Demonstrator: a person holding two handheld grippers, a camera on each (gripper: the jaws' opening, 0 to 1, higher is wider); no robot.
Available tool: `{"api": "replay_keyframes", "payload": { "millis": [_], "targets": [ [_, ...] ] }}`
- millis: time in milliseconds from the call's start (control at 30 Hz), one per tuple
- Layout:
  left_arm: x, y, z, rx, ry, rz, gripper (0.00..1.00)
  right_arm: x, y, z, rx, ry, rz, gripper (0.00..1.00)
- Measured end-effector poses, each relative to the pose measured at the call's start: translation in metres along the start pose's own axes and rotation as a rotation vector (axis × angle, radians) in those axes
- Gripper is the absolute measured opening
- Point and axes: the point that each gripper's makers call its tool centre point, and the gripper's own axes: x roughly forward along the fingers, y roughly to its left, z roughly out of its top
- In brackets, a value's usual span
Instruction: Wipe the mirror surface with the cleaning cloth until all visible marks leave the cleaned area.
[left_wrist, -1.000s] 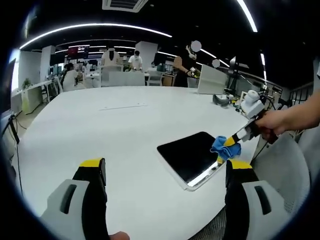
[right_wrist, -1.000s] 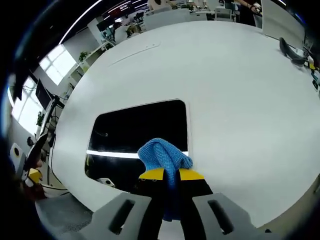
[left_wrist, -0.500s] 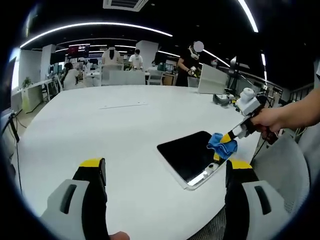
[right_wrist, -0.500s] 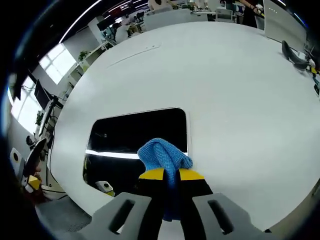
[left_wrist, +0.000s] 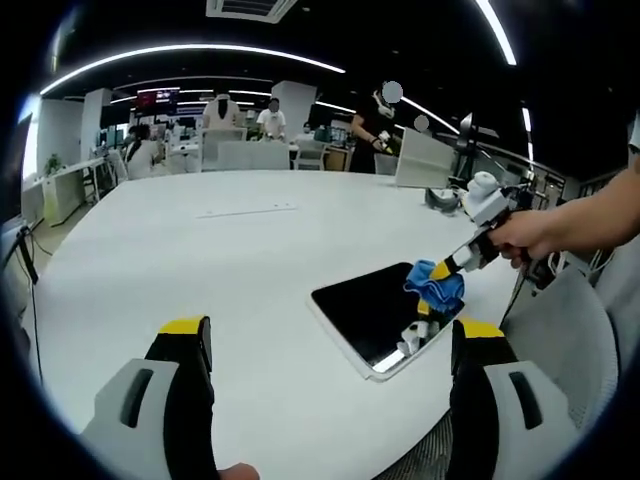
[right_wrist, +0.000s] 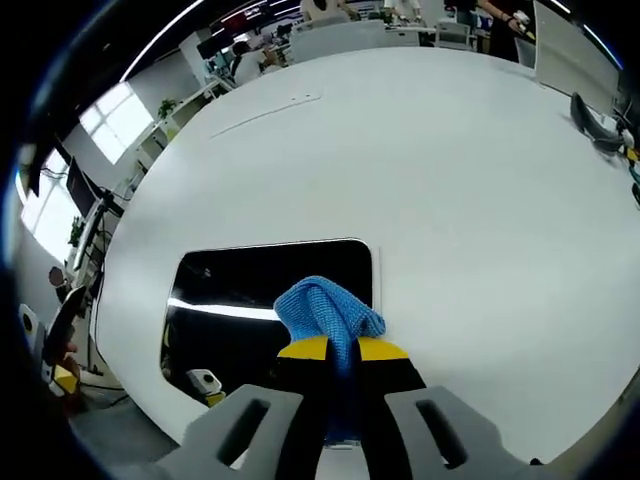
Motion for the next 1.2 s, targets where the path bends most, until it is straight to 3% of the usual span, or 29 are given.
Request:
{"api": "replay_keyframes", "payload": {
  "millis": [367, 1200],
  "targets": [
    [-0.003, 0.005, -0.003, 0.024, 0.014, 0.013, 0.99, 0.009, -0.004, 0.018, -0.022, -0.001, -0.006, 0.03],
    [0.000, 0.007, 0.004, -0.014, -0.013, 0.015, 0.99, 0.025, -0.010, 0.047, -0.057, 0.004, -0.010, 0.03]
  ]
}}
